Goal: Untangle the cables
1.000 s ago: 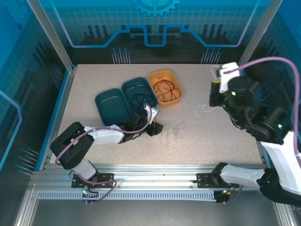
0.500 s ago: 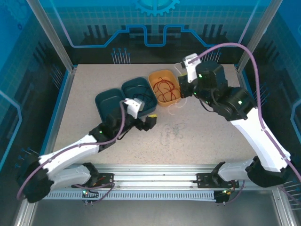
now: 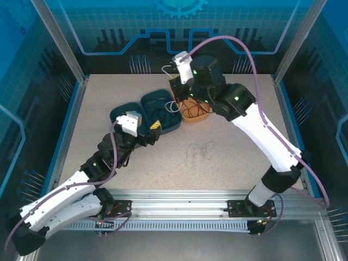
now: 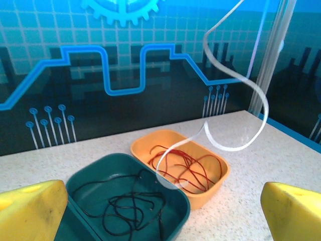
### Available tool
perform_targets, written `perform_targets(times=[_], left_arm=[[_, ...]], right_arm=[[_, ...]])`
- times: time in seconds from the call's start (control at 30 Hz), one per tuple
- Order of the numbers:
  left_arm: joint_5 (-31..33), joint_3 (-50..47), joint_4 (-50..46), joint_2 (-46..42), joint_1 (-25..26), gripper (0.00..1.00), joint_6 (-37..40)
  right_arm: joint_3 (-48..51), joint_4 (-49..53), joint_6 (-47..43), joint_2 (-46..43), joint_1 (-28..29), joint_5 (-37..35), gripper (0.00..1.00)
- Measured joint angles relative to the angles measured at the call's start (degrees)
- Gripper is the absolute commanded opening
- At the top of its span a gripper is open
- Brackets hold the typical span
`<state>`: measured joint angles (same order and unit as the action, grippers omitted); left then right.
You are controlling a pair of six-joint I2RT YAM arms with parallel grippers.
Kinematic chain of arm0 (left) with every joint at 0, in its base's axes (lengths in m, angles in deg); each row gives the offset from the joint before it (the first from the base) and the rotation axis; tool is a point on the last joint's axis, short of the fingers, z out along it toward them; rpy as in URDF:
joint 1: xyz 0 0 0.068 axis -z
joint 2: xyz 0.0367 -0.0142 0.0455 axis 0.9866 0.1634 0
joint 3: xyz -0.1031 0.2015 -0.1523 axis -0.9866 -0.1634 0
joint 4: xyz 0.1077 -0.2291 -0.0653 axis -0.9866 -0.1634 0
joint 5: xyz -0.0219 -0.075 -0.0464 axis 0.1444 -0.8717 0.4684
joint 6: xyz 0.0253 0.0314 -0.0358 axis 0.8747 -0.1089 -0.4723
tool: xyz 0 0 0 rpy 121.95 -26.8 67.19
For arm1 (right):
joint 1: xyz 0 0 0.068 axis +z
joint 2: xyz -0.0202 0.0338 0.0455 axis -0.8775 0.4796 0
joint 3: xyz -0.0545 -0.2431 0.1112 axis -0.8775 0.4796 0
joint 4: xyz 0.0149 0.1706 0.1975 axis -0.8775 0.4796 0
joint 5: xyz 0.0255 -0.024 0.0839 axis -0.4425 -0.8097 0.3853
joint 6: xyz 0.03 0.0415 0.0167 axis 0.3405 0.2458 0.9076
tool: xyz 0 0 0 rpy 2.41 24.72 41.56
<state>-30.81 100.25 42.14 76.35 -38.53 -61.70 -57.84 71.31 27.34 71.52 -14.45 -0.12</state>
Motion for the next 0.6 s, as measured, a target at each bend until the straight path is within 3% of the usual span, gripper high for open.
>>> perform_targets(times=[0.6], left_arm=[[8.63, -2.01, 4.81, -16.5, 0.0, 0.99, 5.03]], right_arm=[[-13.92, -5.44, 2.64, 25.38, 1.97, 12.24, 0.07]])
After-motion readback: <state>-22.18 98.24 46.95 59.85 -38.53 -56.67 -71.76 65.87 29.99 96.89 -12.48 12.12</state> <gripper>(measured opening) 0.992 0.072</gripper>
